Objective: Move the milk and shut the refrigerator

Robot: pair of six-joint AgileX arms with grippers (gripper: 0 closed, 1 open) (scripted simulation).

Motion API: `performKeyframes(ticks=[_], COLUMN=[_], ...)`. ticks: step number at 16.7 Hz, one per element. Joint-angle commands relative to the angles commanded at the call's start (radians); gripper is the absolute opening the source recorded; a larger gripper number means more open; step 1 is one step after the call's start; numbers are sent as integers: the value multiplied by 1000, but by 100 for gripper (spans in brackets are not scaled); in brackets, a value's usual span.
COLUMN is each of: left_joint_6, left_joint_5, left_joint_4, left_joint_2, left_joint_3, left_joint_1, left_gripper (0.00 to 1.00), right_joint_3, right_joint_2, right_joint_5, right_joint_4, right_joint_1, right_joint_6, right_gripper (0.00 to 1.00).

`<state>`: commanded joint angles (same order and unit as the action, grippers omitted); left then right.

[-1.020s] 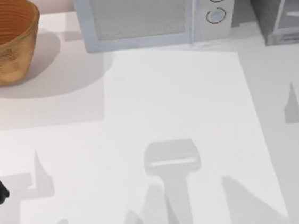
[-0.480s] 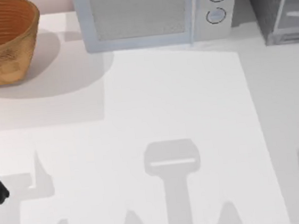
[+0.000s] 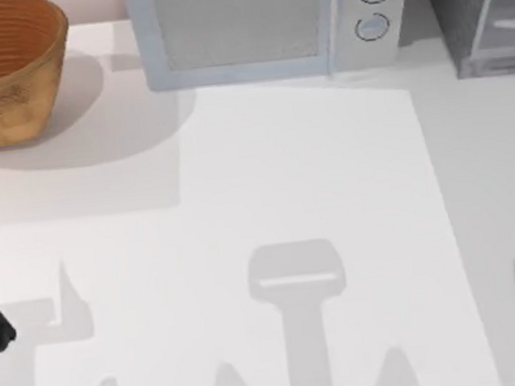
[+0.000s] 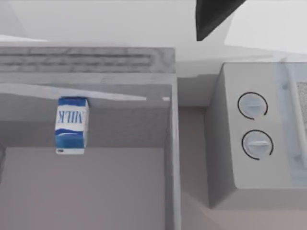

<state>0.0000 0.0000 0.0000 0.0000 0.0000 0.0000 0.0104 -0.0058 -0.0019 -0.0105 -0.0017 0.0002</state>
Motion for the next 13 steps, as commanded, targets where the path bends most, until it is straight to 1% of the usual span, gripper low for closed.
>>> performKeyframes(ticks=[2, 5, 8, 13], left_joint_6=[0, 0, 0, 0], left_joint_5=[0, 0, 0, 0], left_joint_4=[0, 0, 0, 0], left_joint_2=[0, 0, 0, 0], left_joint_3=[0, 0, 0, 0], left_joint_1=[0, 0, 0, 0], left_gripper=[100, 100, 100, 100], right_joint_3=[33, 115, 223, 419], right_joint_2=[-39, -139, -271, -511], right_joint_5=[-3, -5, -4, 2], right_joint_4=[-54, -213, -450, -912], right_joint_1=[3, 7, 7, 4], right_joint_6=[0, -2, -7, -14], right_gripper=[100, 100, 100, 100])
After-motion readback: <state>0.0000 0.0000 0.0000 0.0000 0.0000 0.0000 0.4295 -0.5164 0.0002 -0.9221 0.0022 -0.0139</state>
